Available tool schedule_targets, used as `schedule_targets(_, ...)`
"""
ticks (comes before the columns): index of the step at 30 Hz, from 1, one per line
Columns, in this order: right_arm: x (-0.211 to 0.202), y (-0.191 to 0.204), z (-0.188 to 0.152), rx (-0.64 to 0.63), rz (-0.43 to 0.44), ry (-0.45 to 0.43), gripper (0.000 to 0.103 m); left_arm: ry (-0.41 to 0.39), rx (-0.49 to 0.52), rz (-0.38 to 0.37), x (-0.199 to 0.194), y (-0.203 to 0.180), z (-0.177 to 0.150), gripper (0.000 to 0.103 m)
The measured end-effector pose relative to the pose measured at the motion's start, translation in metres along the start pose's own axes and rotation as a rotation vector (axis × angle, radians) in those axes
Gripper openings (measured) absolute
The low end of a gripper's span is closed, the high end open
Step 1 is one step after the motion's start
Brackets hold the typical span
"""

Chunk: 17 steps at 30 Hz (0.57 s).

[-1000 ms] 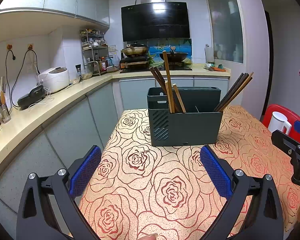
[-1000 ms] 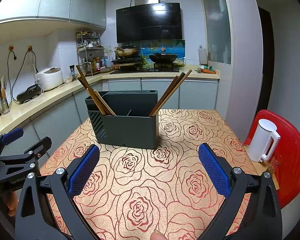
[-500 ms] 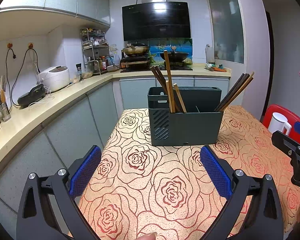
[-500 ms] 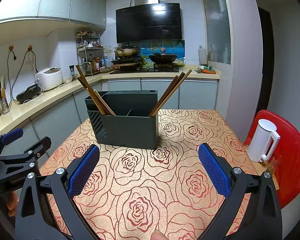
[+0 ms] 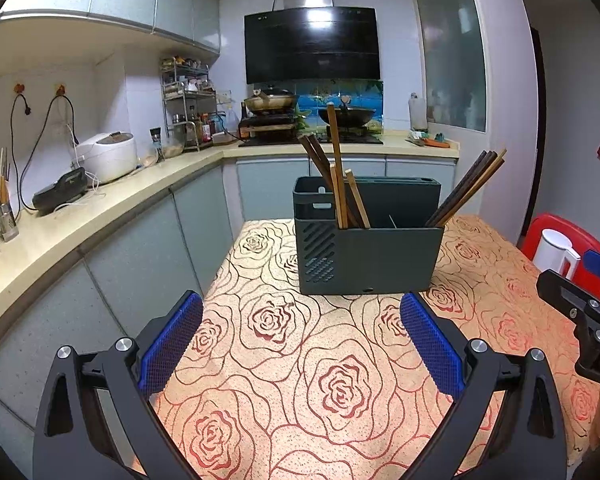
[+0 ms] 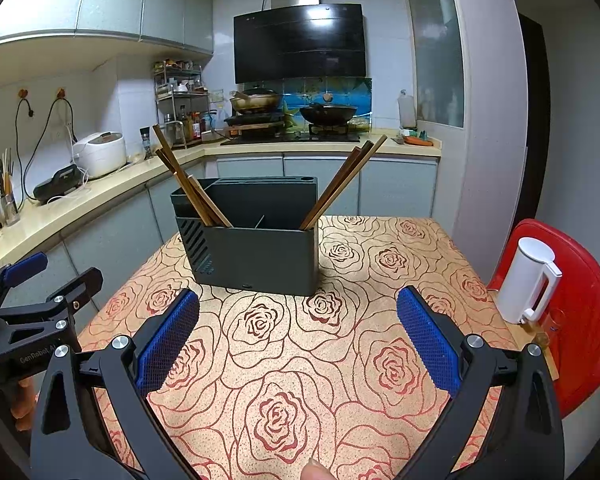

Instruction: Organize utensils

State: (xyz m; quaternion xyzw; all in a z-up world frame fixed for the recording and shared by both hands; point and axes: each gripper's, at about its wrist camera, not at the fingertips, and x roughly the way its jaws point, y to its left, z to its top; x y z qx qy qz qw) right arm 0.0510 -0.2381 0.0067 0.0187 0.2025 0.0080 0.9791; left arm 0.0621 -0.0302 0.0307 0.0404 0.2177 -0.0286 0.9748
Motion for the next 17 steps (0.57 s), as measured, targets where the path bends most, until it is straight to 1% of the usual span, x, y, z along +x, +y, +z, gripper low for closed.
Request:
schedule_targets(6,0.0025,-0.0004,-0.0025,0.004,0.001,0.007,0.096,-0.051,0.024,0.012,-0.0078,-0.0034,0.002,0.096)
schedule_targets(10,0.0039,-0.0016,-0.0034,0.006,0.005,0.013,0.096,-0.027,0.007,0.006,-0.0037,-0.0013,0.0035,0.096)
schedule_targets(12,0.0033,-0.0014,-0.0034,0.006,0.006,0.011,0.096,-0.013,0.01,0.019,-0.0017,-0.0008,0.0042,0.096)
schedule_targets(17,0.0035,-0.0023,-0.0034,0.009,0.007,0.011,0.096,-0.014,0.012,0.018,-0.0036,-0.002,0.0046,0.096)
